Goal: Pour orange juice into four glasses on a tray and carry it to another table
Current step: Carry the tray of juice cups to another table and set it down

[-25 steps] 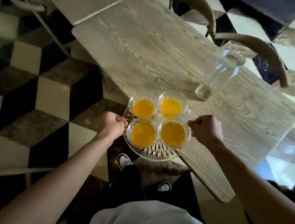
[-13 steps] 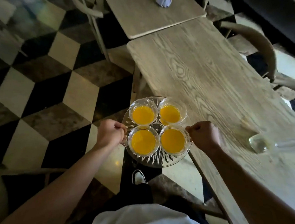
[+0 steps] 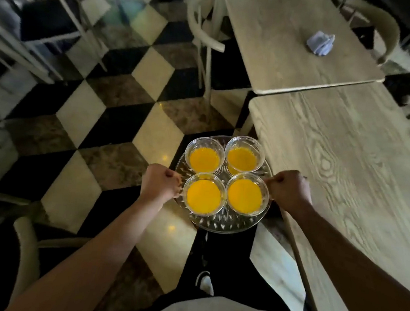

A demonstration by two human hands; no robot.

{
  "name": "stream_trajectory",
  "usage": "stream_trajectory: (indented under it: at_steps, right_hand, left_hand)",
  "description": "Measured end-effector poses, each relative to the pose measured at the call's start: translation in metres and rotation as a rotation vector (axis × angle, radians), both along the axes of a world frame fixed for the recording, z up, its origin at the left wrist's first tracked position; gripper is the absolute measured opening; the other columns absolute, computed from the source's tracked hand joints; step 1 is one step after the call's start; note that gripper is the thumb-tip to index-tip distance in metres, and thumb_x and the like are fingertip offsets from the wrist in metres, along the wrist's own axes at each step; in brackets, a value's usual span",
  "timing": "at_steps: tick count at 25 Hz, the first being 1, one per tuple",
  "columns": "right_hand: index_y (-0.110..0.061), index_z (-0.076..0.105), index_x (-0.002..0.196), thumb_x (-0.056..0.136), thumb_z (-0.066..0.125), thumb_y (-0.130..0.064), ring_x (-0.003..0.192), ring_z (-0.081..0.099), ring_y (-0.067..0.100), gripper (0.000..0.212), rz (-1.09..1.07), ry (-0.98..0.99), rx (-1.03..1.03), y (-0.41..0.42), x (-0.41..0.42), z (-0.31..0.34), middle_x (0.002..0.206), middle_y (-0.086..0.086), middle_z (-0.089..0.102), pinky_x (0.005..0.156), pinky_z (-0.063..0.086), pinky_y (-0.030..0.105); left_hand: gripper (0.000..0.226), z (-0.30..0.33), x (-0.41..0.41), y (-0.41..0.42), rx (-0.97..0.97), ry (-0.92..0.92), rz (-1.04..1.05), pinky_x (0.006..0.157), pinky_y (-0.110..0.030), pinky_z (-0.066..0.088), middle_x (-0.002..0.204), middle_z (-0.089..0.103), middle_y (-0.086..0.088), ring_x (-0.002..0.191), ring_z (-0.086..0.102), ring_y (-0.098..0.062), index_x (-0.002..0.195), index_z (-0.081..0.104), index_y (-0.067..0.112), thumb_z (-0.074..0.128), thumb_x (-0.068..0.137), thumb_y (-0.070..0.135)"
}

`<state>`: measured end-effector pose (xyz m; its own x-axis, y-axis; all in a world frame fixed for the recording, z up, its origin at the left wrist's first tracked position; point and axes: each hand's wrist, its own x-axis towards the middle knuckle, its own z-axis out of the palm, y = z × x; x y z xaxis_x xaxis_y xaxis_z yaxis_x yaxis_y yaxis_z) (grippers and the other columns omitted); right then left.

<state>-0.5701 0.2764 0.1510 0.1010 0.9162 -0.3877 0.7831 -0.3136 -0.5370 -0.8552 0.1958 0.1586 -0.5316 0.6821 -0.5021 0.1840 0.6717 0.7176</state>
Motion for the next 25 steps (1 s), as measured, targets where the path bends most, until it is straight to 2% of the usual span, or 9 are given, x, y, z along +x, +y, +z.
stream_trajectory:
  at_steps: [2,6,8,10,12,14,18,21,25]
  right_hand:
    - [-0.012,0.077,0.077,0.09,0.074,-0.029,0.054,0.053,0.003,0.022,0.074,-0.019,0.003,0.035,-0.024,0.0,0.059,-0.006,0.062,0.045,0.033,0.018]
    - [-0.012,0.078,0.08,0.092,0.071,-0.026,0.054,0.055,0.001,0.02,0.205,0.017,0.005,0.104,-0.071,-0.006,0.062,-0.004,0.065,0.04,0.037,0.015]
    - [-0.011,0.076,0.078,0.094,0.07,-0.027,0.053,0.057,0.003,0.023,0.24,0.053,0.009,0.142,-0.093,-0.006,0.059,-0.006,0.062,0.039,0.037,0.009]
    - [-0.014,0.075,0.076,0.093,0.07,-0.032,0.06,0.068,0.012,0.026,0.275,0.08,-0.006,0.176,-0.113,-0.007,0.062,-0.003,0.068,0.047,0.05,0.02]
    - [-0.015,0.074,0.074,0.092,0.07,-0.038,0.066,0.071,0.018,0.029,0.303,0.038,-0.01,0.208,-0.133,-0.005,0.066,-0.002,0.071,0.054,0.052,0.025]
    - [-0.013,0.072,0.069,0.091,0.07,-0.038,0.063,0.068,0.018,0.034,0.306,0.044,-0.005,0.237,-0.152,-0.004,0.062,-0.002,0.069,0.052,0.048,0.024]
    - [-0.008,0.072,0.063,0.09,0.072,-0.037,0.056,0.063,0.015,0.039,0.344,0.019,0.02,0.293,-0.19,-0.004,0.055,-0.001,0.065,0.048,0.037,0.02]
    - [-0.006,0.076,0.071,0.091,0.072,-0.035,0.063,0.067,0.017,0.035,0.336,0.015,0.004,0.331,-0.218,-0.003,0.06,0.001,0.07,0.049,0.039,0.018]
    - [-0.01,0.077,0.074,0.091,0.073,-0.033,0.063,0.068,0.015,0.029,0.3,0.024,-0.006,0.384,-0.265,-0.006,0.065,0.0,0.071,0.049,0.043,0.019]
  left_hand:
    - [0.027,-0.005,-0.022,0.021,-0.02,0.036,0.038,0.065,-0.048,0.068,0.082,0.075,-0.034,0.06,0.071,-0.031,0.074,0.076,-0.008,0.058,0.09,-0.019]
    - [0.021,-0.009,-0.064,0.068,-0.045,0.06,0.143,0.061,-0.039,0.064,0.086,0.074,-0.038,0.061,0.071,-0.031,0.084,0.077,-0.014,0.057,0.085,-0.019]
    - [0.025,-0.002,-0.08,0.095,-0.067,0.111,0.161,0.06,-0.042,0.066,0.084,0.077,-0.032,0.065,0.076,-0.035,0.083,0.078,-0.01,0.054,0.086,-0.016]
    - [0.027,0.003,-0.096,0.119,-0.08,0.152,0.175,0.061,-0.048,0.066,0.079,0.078,-0.027,0.068,0.078,-0.036,0.078,0.078,-0.006,0.054,0.086,-0.014]
    - [0.031,0.006,-0.114,0.145,-0.092,0.156,0.197,0.053,-0.039,0.064,0.075,0.078,-0.021,0.066,0.076,-0.033,0.071,0.077,0.003,0.056,0.087,-0.011]
    - [0.033,0.005,-0.132,0.169,-0.11,0.175,0.196,0.056,-0.031,0.061,0.073,0.078,-0.013,0.064,0.074,-0.026,0.069,0.077,0.012,0.06,0.089,-0.008]
    - [0.027,0.003,-0.171,0.219,-0.113,0.139,0.198,0.064,-0.042,0.069,0.077,0.078,-0.015,0.07,0.078,-0.029,0.075,0.08,0.007,0.062,0.088,-0.008]
    - [0.025,0.0,-0.199,0.257,-0.107,0.134,0.192,0.065,-0.039,0.068,0.075,0.078,-0.015,0.071,0.078,-0.028,0.074,0.079,0.006,0.065,0.088,-0.009]
    - [0.026,-0.008,-0.249,0.316,-0.09,0.129,0.19,0.076,-0.051,0.069,0.071,0.078,-0.013,0.075,0.078,-0.031,0.067,0.08,0.007,0.067,0.085,-0.007]
